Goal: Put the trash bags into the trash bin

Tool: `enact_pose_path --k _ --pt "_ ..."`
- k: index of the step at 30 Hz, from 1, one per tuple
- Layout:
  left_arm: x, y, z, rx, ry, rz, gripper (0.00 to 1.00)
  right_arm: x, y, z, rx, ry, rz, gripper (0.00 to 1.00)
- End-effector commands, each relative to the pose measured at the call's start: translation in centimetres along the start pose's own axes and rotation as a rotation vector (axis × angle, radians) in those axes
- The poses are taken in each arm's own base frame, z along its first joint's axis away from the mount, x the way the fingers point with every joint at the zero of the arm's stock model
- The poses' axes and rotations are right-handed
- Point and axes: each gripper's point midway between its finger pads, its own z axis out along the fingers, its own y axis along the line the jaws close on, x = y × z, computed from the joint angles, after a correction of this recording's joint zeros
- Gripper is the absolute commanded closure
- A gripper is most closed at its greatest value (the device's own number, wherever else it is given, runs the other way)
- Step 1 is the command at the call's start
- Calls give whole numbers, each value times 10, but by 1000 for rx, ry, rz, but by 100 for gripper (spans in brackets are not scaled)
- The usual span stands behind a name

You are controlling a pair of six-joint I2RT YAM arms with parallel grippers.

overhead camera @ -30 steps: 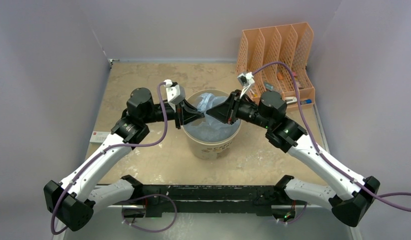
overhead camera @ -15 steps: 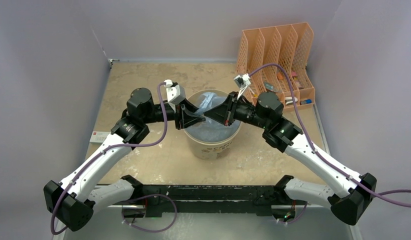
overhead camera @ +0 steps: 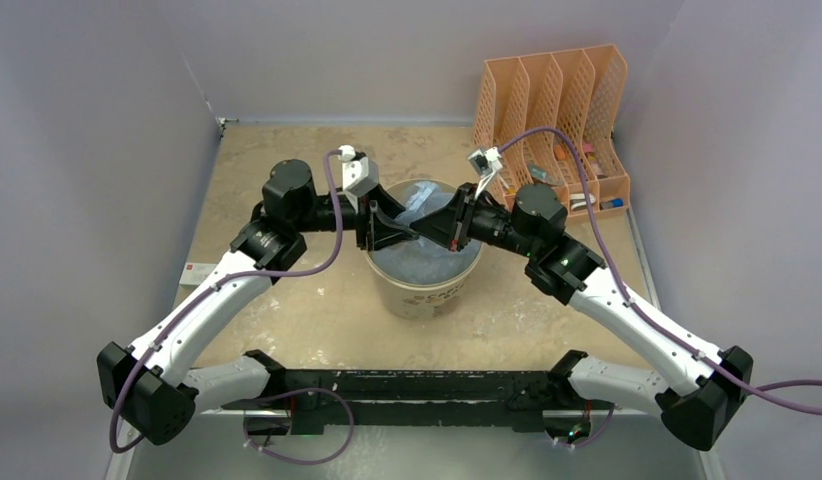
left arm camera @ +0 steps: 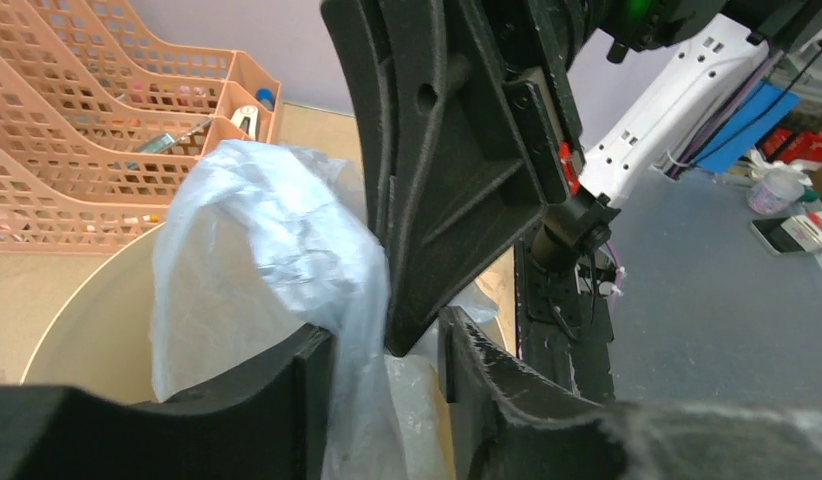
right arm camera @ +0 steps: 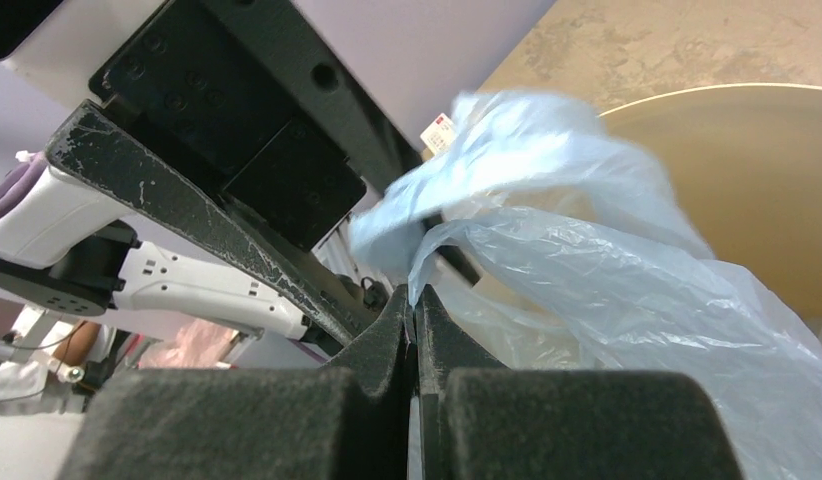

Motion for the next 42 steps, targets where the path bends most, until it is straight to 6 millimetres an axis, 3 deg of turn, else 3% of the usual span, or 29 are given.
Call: enact_pose_path --k 1,5,8,11,15,20,25,30,34,36,42 --pt "-27 -5 0 9 -50 53 67 -5 2 1 -6 -25 -28 99" --pt "-29 18 -6 -153 -63 21 85 -15 -15 -3 111 -71 -13 100" --pt "-21 52 -22 -396 -64 -37 100 -32 -35 -15 259 -158 -28 100" --pt "-9 90 -55 -617 -49 -137 100 -47 -69 -36 490 -228 -30 100" --pt "9 115 -95 -744 -46 -243 100 -59 -96 -63 661 -289 -39 100" --pt "31 114 -107 -787 -5 -315 100 -66 -111 -88 755 -344 -28 100" --pt "60 105 -120 -841 32 -375 100 -59 -118 -104 795 -339 -35 100" --pt "66 87 -134 -877 21 -390 100 -50 -100 -115 714 -323 -65 100" --pt "73 73 -134 -848 22 -423 100 -26 -89 -113 657 -202 -33 100" --pt "84 69 -132 -835 37 -458 100 -14 -99 -112 688 -170 15 100" --pt "123 63 -124 -794 59 -576 100 14 -156 -125 934 -150 54 100"
